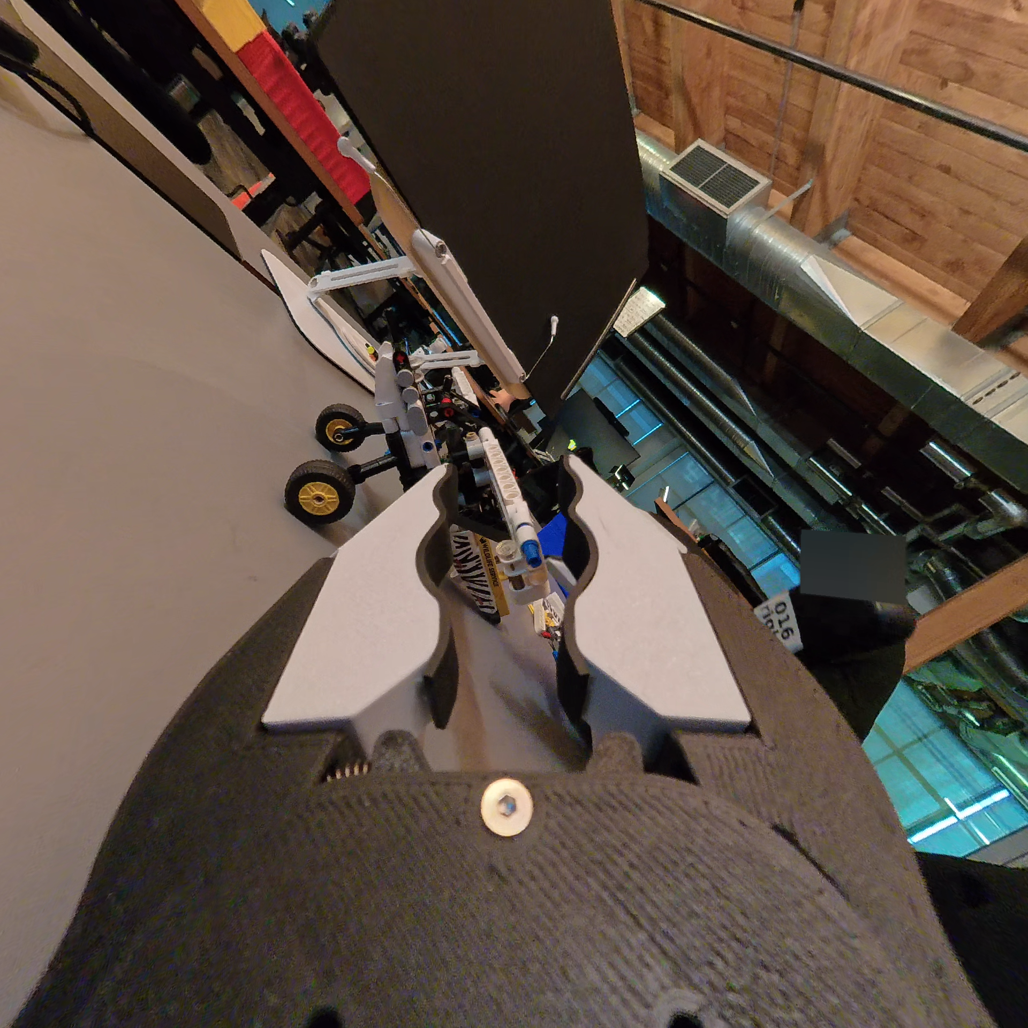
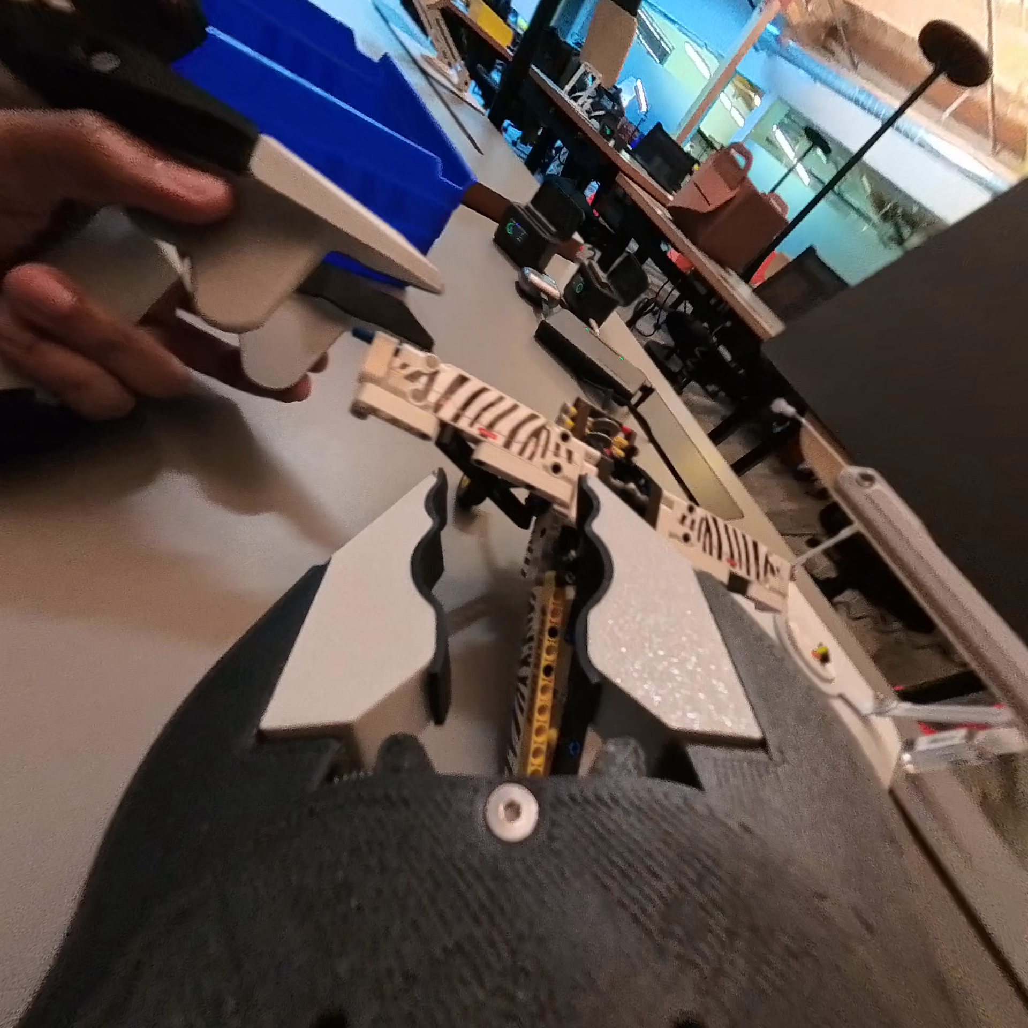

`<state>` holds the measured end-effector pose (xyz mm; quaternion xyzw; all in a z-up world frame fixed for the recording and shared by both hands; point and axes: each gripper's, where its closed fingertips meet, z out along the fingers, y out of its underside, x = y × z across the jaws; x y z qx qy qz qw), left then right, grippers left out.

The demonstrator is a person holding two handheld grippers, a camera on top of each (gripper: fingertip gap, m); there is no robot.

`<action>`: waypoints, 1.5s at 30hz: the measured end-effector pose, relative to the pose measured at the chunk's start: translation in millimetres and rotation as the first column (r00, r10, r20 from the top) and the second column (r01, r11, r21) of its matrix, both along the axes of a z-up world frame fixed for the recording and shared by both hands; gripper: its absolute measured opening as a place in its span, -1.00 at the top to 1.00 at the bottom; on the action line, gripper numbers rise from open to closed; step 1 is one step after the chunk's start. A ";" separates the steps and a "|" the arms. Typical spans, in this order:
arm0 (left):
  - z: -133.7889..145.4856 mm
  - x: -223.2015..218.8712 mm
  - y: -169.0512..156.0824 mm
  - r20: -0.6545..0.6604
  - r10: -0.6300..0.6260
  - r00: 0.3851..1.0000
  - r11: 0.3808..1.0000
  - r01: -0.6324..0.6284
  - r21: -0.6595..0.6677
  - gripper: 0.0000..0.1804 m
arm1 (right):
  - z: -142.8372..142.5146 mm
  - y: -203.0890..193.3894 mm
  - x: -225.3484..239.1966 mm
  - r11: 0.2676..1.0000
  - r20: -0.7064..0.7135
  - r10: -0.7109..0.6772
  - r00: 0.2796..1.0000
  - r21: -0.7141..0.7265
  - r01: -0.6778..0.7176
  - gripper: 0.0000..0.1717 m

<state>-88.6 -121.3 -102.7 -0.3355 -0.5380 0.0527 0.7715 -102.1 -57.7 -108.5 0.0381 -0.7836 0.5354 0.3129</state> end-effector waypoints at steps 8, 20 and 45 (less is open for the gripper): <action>-0.3 1.1 6.2 -0.001 -0.021 1.000 0.999 0.021 -0.027 0.62 | -10.2 -26.9 21.5 0.996 -0.183 0.032 0.983 0.091 -0.016 0.41; 2.3 2.1 1.4 -0.009 -0.017 1.000 1.000 0.017 0.018 0.64 | -14.5 -61.3 25.6 0.983 -0.286 0.042 0.957 0.185 0.012 0.53; -1.3 15.9 62.4 -0.011 -0.265 0.964 0.951 0.259 -0.170 0.82 | 16.1 6.6 30.5 0.973 0.184 0.134 0.974 -0.213 -0.093 0.84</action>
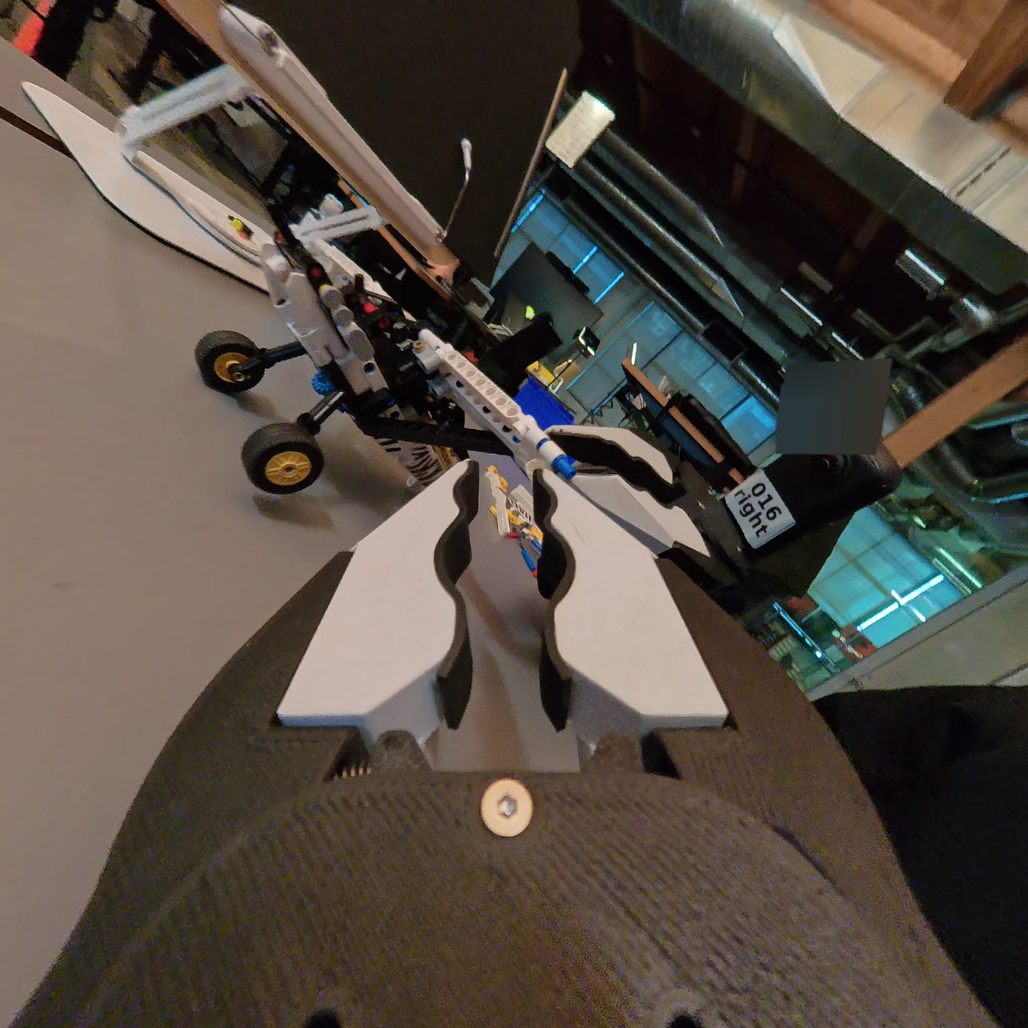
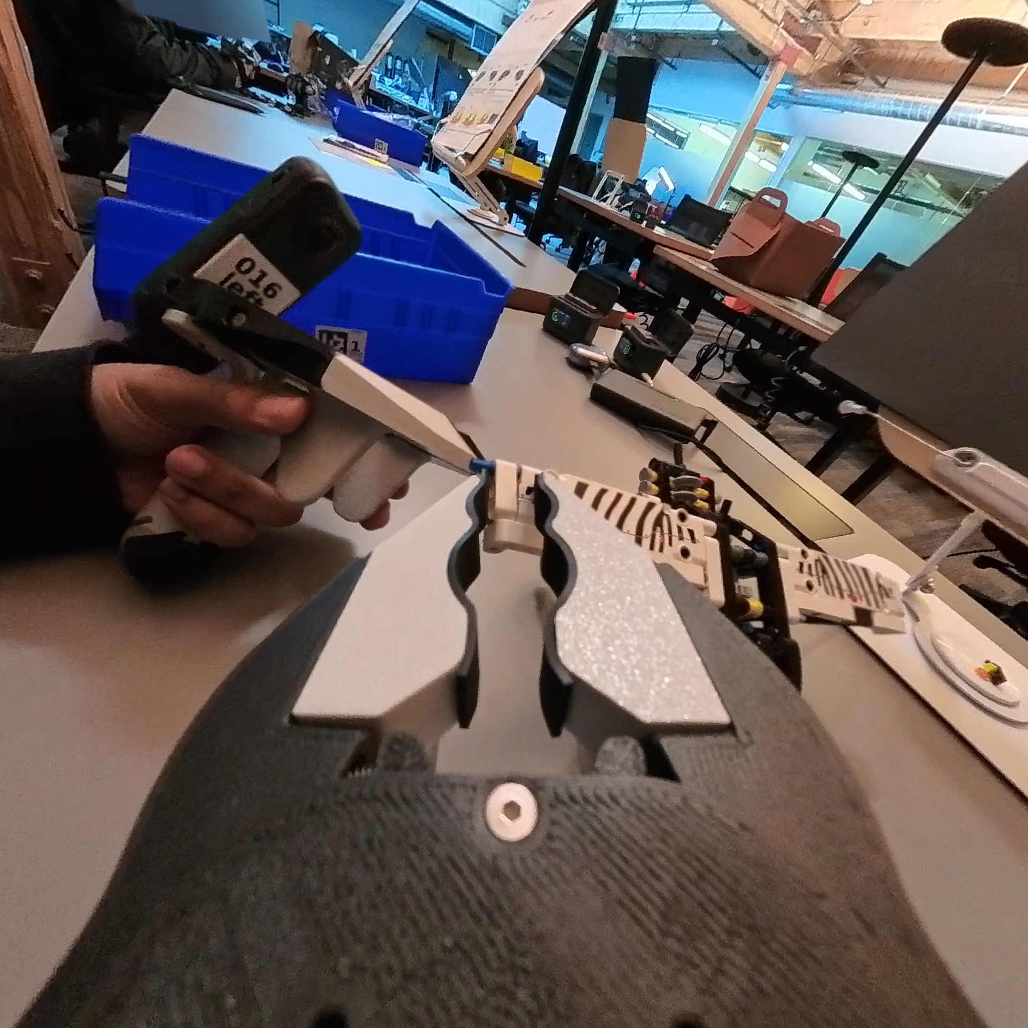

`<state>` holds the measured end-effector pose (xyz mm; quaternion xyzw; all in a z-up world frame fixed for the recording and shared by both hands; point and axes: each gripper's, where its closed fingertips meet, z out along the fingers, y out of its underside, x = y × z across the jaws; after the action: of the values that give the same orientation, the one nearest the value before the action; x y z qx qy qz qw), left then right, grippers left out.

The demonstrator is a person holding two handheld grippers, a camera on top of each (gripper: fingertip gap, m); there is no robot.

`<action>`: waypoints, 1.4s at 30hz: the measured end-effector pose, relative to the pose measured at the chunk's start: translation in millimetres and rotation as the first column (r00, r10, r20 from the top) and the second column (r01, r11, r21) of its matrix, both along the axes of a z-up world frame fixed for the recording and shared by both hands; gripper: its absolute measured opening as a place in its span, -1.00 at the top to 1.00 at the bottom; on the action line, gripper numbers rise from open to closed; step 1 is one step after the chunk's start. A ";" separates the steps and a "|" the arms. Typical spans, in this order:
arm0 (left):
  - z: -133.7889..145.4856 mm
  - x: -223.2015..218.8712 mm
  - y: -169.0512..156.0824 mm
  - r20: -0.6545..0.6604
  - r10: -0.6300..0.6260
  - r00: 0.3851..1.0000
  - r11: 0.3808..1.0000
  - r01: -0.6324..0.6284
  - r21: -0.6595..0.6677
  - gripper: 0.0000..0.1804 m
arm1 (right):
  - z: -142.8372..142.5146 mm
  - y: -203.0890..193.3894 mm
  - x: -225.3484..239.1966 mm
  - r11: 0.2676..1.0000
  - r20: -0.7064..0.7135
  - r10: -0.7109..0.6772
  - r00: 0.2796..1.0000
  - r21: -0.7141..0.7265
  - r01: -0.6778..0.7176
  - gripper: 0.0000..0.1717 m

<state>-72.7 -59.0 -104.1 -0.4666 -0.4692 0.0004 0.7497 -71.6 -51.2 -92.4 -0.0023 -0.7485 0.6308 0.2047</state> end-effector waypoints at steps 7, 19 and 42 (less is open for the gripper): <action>-2.1 -1.1 -3.9 0.070 -0.040 0.997 0.991 0.030 0.131 0.72 | -4.3 0.2 5.7 1.000 0.054 0.015 0.998 -0.015 -0.014 0.78; -9.6 -2.4 -0.6 0.140 -0.077 0.987 0.984 0.052 0.172 0.78 | -9.3 32.9 -7.2 0.946 0.665 0.086 0.742 -0.289 0.149 0.45; 6.2 11.7 8.7 0.025 -0.140 0.990 0.979 0.135 0.151 0.84 | -13.3 8.0 -1.0 0.824 0.830 0.534 0.160 -0.554 0.123 0.83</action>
<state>-61.0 -50.3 -97.8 -0.4407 -0.4476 -0.0947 0.7723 -72.5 -43.2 -105.7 -0.3461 -0.5015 0.6741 -0.4175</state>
